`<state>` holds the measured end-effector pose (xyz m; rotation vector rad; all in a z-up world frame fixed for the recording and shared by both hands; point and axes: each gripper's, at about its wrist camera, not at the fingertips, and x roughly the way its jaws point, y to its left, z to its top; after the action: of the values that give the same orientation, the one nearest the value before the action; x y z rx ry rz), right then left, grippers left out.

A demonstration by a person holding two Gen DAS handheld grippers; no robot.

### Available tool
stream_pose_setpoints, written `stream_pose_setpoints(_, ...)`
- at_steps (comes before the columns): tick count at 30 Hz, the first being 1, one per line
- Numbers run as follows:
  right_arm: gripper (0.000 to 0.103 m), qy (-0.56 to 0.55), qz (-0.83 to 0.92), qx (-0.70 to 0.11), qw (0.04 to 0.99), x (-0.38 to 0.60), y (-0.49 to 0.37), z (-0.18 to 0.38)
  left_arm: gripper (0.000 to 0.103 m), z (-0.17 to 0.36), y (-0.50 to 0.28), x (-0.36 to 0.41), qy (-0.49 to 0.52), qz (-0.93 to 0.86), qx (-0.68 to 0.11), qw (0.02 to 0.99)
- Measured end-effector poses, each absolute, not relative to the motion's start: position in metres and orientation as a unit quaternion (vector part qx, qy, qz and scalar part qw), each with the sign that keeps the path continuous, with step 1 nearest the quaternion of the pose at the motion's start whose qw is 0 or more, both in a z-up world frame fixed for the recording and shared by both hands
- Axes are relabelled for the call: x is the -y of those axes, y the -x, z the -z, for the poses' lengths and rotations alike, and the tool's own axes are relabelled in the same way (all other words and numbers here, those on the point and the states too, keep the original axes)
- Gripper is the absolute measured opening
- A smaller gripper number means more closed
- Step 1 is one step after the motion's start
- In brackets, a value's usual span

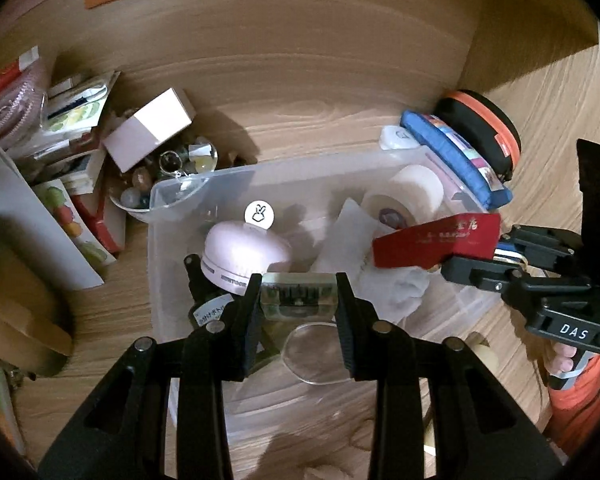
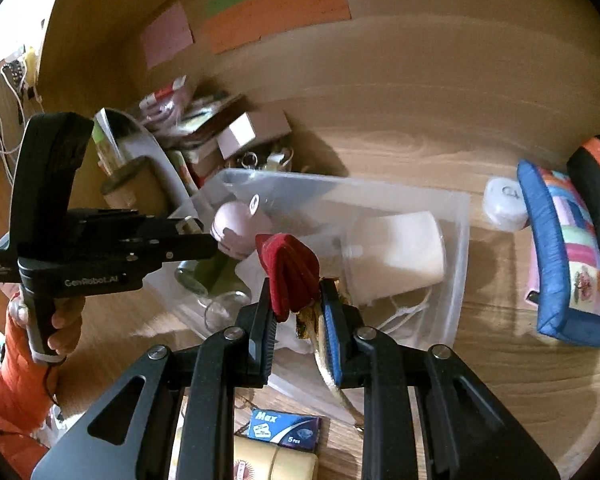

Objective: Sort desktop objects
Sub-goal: 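Carry the small box and red pouch with both grippers over the bin, then open the left gripper to drop the box while the right releases the red pouch into the bin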

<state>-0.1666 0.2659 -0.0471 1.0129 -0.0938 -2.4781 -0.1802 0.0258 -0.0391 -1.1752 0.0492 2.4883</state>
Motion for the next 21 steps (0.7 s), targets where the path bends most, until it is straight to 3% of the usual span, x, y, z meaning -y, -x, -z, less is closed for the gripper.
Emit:
stream_pose_setpoints(12,0.023,-0.379,0.896,0.008,0.231,-0.255,0.167,0.054,0.033,0.05,0.18,-0.037,0.419,-0.886,-0.051,0.193)
stream_pose_setpoints(16,0.032,-0.374,0.899,-0.004,0.228,-0.253,0.165,0.052,0.034,0.05,0.18,-0.036,0.419,-0.886,-0.05,0.19)
stream_pose_setpoints(21,0.048,-0.356,0.909,-0.015,0.218,-0.252,0.16,0.047,0.046,0.046,0.178,-0.034,0.41,-0.892,-0.05,0.186)
